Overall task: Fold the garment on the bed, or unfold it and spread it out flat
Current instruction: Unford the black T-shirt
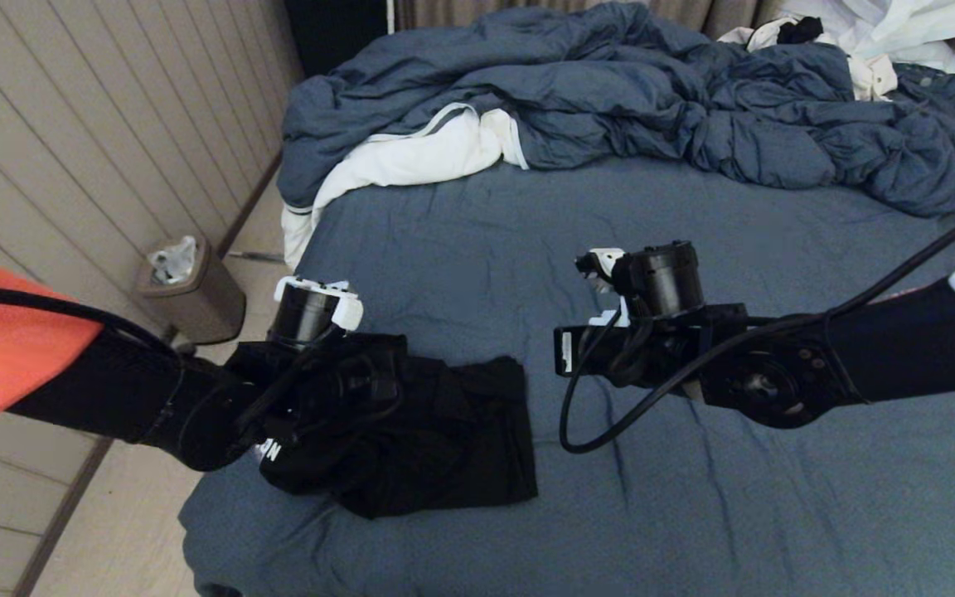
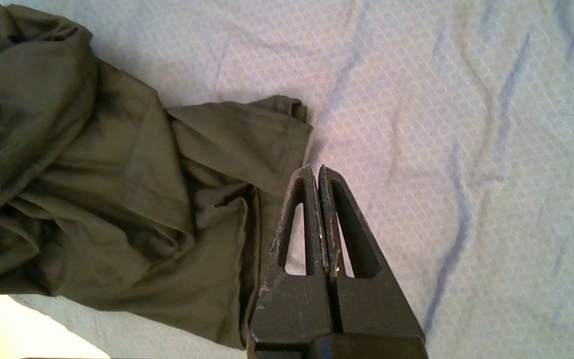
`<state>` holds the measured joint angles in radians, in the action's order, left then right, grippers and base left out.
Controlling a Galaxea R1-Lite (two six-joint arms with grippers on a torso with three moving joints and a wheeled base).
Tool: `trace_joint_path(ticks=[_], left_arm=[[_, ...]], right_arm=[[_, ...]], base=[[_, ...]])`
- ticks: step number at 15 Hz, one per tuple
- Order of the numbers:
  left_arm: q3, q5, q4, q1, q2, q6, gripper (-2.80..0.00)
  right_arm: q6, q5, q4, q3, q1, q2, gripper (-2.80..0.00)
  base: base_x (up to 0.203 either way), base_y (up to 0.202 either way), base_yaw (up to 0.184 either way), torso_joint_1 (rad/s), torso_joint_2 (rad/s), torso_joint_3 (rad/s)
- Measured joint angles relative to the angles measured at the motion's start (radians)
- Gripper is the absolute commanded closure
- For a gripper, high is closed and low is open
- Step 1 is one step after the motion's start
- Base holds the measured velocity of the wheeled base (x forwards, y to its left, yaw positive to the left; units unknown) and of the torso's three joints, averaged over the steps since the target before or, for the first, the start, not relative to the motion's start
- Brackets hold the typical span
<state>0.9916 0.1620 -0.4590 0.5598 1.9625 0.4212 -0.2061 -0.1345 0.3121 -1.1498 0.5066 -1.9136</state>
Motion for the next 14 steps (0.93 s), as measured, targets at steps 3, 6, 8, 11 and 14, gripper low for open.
trace_joint_path(ticks=[3, 6, 8, 11, 14], left_arm=[[0.036, 0.073, -0.044, 0.0, 0.085, -0.061, -2.8], [0.049, 0.127, -0.142, -0.007, 0.147, -0.132, -2.8], [0.069, 0.161, -0.157, -0.01, 0.179, -0.15, -2.8], [0.085, 0.204, -0.188, -0.012, 0.227, -0.19, -2.8], [0.079, 0.254, -0.298, -0.016, 0.277, -0.263, -2.8]], right_arm=[[0.007, 0.0, 0.0, 0.0, -0.001, 0.0, 0.0], [0.008, 0.0, 0.0, 0.001, -0.001, -0.001, 0.0], [0.008, 0.0, 0.0, 0.001, -0.001, -0.001, 0.0], [0.008, 0.0, 0.0, 0.002, -0.001, -0.001, 0.0], [0.008, 0.0, 0.0, 0.002, -0.001, -0.002, 0.0]], base=[[0.0, 0.0, 0.0, 0.0, 0.0, 0.0], [0.0, 0.0, 0.0, 0.0, 0.0, 0.0], [0.0, 0.0, 0.0, 0.0, 0.0, 0.0], [0.0, 0.0, 0.0, 0.0, 0.0, 0.0], [0.0, 0.0, 0.0, 0.0, 0.0, 0.0]])
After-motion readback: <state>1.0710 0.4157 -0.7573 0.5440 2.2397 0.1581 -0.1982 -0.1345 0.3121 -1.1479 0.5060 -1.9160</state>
